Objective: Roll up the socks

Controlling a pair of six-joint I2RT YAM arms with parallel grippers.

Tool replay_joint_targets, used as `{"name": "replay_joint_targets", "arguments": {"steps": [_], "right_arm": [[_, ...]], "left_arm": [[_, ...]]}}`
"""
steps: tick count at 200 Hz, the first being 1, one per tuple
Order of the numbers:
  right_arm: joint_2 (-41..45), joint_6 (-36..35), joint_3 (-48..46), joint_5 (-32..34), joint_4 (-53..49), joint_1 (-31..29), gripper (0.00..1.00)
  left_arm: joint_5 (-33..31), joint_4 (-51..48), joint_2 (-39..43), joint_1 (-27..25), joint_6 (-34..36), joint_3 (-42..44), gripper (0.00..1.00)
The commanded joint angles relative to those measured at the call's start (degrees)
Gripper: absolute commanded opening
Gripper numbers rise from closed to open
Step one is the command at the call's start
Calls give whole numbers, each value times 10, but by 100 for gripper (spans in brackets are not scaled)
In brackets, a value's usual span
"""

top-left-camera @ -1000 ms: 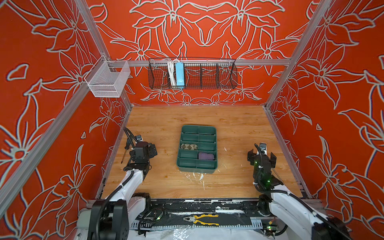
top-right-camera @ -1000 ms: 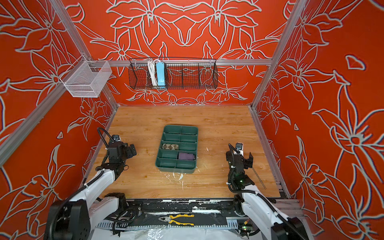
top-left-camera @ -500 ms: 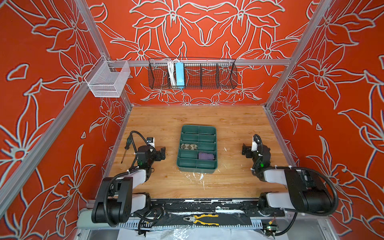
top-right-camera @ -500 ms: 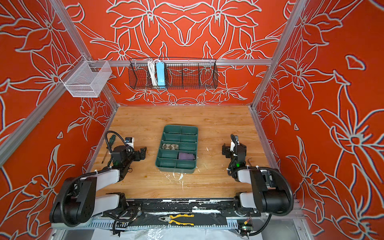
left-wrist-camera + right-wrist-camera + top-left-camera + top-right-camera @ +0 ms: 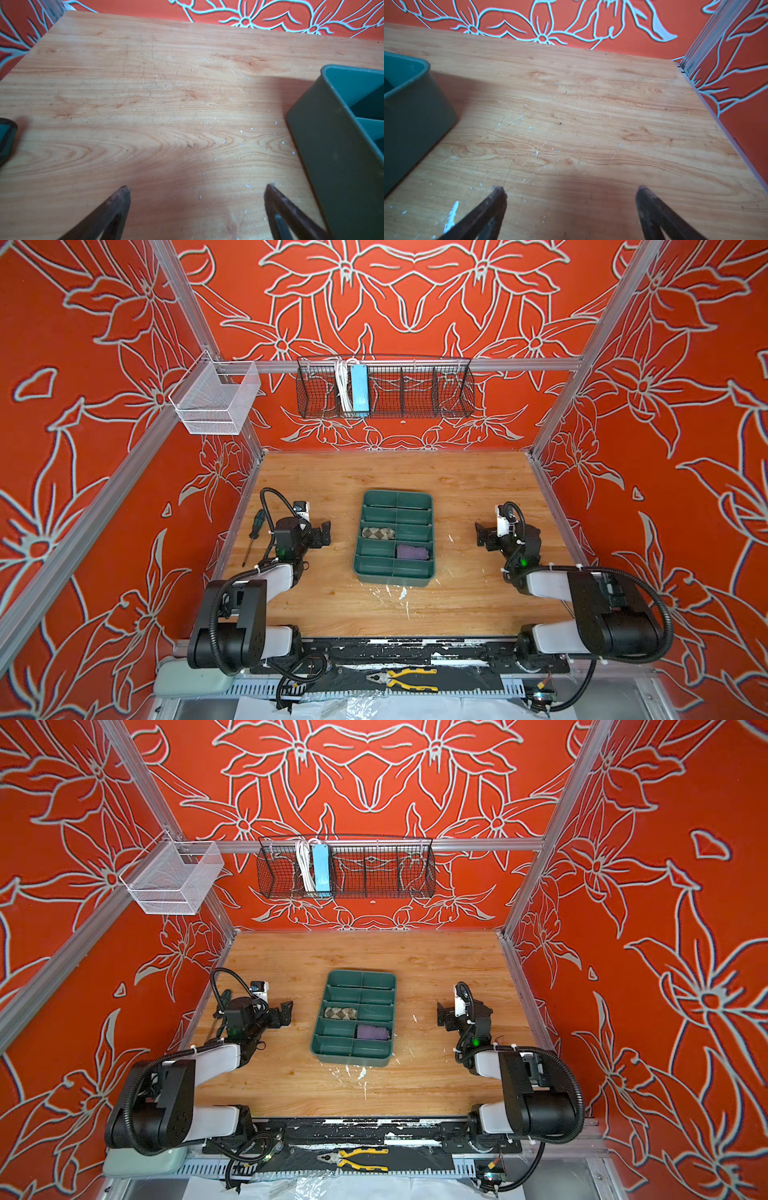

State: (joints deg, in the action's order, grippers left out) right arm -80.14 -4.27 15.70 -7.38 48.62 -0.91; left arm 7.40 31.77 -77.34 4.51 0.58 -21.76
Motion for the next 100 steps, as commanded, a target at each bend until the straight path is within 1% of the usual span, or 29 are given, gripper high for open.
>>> {"name": "replay_joint_targets", "arguments": {"steps": [1, 100], "right_arm": [[0, 0, 10, -11, -8, 3, 98], [-1, 1, 12, -10, -8, 3, 98]], "left_arm": [[-6, -3, -1, 1, -5, -4, 97], [-7, -4, -2, 1, -5, -3, 97]]}}
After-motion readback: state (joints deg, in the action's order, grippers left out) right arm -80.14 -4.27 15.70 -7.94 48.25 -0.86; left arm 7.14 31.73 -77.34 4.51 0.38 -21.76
